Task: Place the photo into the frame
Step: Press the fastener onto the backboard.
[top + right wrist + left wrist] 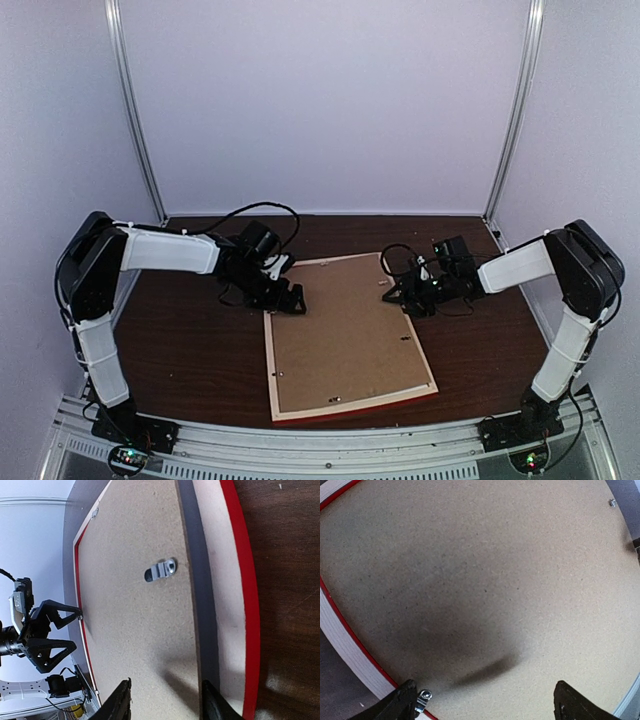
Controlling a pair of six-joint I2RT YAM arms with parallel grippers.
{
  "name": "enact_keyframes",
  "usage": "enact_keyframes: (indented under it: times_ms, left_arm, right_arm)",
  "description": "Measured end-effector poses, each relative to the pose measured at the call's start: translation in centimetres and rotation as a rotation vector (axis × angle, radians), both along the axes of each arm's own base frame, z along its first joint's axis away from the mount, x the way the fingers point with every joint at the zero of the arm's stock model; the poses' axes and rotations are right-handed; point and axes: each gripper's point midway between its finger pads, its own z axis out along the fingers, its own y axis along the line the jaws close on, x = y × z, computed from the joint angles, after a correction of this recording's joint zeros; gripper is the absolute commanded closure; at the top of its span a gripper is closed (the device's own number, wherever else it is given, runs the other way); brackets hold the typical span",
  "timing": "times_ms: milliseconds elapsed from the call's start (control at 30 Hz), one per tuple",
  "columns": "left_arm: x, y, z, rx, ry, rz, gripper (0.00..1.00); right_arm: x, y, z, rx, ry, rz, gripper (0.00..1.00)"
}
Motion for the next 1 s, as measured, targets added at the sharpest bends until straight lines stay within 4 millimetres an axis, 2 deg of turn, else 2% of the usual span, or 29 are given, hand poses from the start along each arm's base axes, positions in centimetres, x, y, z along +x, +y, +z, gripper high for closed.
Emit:
enact_keyframes:
  times_ms: [133, 300, 500, 733, 900, 1000]
  left_arm:
    - [-0.3, 0.0, 0.4, -0.011, 0.019, 0.011, 0.04]
    - [-0.2, 0.1, 2.2, -0.026, -0.023, 0.01, 0.04]
    - [0.3, 1.6, 4.0, 0.032, -0.108, 0.02, 0.04]
    - [-0.4, 2.9, 2.8, 0.096, -0.102, -0.002, 0.05]
    - [-0.5, 2.8, 2.3, 0.101, -0.096, -0.018, 0.05]
    - [-0.7, 2.8, 1.4, 0.11, -0.074, -0.029, 0.05]
  right_arm:
    - [-0.1, -0.1, -0.2, -0.001, 0.003, -0.004, 0.54]
    - [-0.1, 0.0, -0.2, 0.0, 0.007, -0.009, 0.54]
    - [-0.1, 0.1, -0.1, 0.001, 0.007, -0.009, 0.54]
    - [-0.1, 0.1, -0.1, 0.002, 0.007, -0.01, 0.55]
    - [-0.1, 0.1, -0.1, 0.003, 0.008, -0.01, 0.55]
    - [-0.1, 0.1, -0.1, 0.003, 0.008, -0.01, 0.55]
